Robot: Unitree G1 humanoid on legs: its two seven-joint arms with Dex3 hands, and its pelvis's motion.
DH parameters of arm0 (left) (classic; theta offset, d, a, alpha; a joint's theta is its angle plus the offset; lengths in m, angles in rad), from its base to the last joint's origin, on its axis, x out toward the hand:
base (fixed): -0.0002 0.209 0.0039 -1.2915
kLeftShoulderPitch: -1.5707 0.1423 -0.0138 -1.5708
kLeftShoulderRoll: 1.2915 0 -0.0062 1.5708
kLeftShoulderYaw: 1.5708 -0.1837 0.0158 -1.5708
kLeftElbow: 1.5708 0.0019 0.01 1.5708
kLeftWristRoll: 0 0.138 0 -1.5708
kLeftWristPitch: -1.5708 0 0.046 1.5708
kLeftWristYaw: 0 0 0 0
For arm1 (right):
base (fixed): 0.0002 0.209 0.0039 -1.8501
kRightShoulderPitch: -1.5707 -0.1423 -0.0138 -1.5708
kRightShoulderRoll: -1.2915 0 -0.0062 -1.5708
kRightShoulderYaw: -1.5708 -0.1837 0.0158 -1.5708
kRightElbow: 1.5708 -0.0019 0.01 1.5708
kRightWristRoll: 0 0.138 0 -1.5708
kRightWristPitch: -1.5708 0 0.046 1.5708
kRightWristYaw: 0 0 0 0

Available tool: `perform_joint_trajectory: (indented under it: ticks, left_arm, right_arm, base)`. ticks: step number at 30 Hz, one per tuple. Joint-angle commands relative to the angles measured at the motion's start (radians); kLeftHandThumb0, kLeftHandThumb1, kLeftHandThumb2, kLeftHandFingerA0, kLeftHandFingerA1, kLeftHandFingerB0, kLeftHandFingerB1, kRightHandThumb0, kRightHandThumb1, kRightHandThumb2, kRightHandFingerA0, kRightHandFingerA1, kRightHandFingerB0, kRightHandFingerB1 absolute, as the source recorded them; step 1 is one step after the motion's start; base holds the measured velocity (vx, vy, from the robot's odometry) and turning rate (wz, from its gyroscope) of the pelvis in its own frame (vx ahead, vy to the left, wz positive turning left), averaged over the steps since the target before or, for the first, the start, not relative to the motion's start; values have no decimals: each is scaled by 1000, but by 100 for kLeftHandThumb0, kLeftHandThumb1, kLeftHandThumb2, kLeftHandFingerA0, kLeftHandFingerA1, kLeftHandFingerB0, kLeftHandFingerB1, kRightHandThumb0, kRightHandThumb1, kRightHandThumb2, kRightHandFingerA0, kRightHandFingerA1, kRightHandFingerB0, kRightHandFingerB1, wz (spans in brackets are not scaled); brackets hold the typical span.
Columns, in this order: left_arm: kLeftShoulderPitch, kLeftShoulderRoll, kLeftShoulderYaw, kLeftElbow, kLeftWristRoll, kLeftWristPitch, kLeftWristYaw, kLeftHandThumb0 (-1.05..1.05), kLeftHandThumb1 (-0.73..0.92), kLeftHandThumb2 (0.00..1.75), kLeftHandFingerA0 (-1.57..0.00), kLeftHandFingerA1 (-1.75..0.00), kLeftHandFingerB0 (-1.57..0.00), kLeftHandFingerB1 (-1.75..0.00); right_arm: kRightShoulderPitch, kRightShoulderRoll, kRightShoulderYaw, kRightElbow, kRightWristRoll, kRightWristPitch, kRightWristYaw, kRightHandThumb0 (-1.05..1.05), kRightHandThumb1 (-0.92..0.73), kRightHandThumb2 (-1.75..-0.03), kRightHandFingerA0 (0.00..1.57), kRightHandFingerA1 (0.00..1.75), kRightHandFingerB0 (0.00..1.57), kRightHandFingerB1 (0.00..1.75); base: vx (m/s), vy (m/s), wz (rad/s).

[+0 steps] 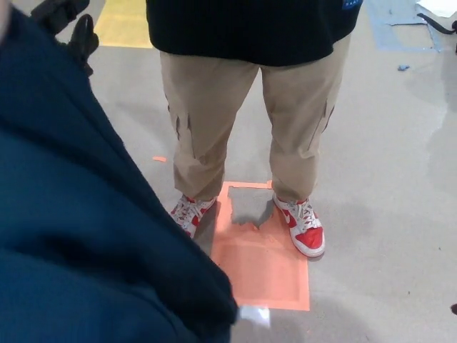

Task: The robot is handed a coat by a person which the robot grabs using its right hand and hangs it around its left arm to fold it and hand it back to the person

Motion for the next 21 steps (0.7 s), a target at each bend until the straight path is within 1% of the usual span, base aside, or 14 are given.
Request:
perform_joint_trajectory:
  ticks: [1,2,3,4,5,8,9,10,11,12,17,18,20,21]
  left_arm:
    - [63,-14,5,-78,-34,-67,-77,-76,68,103,-5,-41,-4,-38]
    - [64,-11,5,-88,-33,-64,-79,-75,87,67,-14,-28,-14,-28]
    - [68,-8,4,-98,-31,-66,-79,-36,50,107,0,-48,0,-46]
    - [73,-9,6,-109,-34,-64,-80,-37,49,107,0,-49,0,-46]
    - [77,-9,8,-117,-38,-57,-82,-76,85,67,-12,-27,-12,-26]
    - [79,-18,10,-142,-45,-31,-85,-74,84,67,-11,-27,-8,-25]
    - [83,-21,11,-149,-48,-31,-86,-73,67,103,-3,-38,-3,-33]
    - [96,-21,11,-158,-46,-33,-84,-72,67,103,-3,-37,-3,-33]
    - [105,-22,9,-163,-43,-35,-79,-73,67,102,-4,-39,-2,-34]
    - [119,-25,7,-170,-39,-35,-72,-74,67,102,-5,-40,-2,-34]
    - [193,-43,-2,-207,-34,-19,-60,-77,67,100,-8,-38,-3,-31]
    - [226,-51,2,-189,-36,-34,-63,-72,65,100,-3,-39,-2,-32]
    - [275,-61,13,-166,-57,-45,-104,-74,67,98,-4,-32,-3,-28]
    - [289,-62,15,-156,-56,-50,-107,-70,66,100,-1,-36,-1,-31]
  right_arm:
    - [-61,213,-102,279,44,175,-377,-70,-68,-96,4,26,4,22]
    - [-70,218,-101,305,39,176,-382,-64,-66,-97,1,30,1,27]
    - [-72,216,-91,322,24,174,-391,-64,-65,-95,2,33,2,29]
    - [-69,209,-87,336,15,160,-405,-64,-63,-93,1,38,3,31]
    - [-65,203,-87,344,13,148,-413,-63,-63,-93,1,37,2,31]
    - [-57,187,-89,372,11,135,-415,-66,-64,-95,3,39,3,31]
    - [-59,183,-84,381,5,135,-406,-67,-66,-97,3,36,2,30]
    - [-58,184,-88,388,8,132,-403,-67,-65,-96,3,38,3,31]
    - [-60,186,-92,394,12,132,-401,-66,-66,-97,2,33,2,29]
    - [-62,188,-97,398,14,131,-403,-66,-65,-95,3,36,3,32]
    - [-63,204,-119,416,21,89,-451,-66,-62,-93,3,38,3,34]
    - [-65,207,-121,417,20,80,-455,-66,-62,-93,3,39,2,35]
    - [-66,215,-130,417,23,64,-470,-64,-59,-91,4,41,0,37]
    - [-67,217,-132,417,23,62,-474,-32,-58,-108,0,48,0,47]
  base:
    - [0,0,0]
    - [0,0,0]
    - [0,0,0]
    - [0,0,0]
    - [0,0,0]
    - [0,0,0]
    - [0,0,0]
    - [0,0,0]
    - [0,0,0]
    - [0,0,0]
    - [0,0,0]
    - [0,0,0]
    - [0,0,0]
    - [0,0,0]
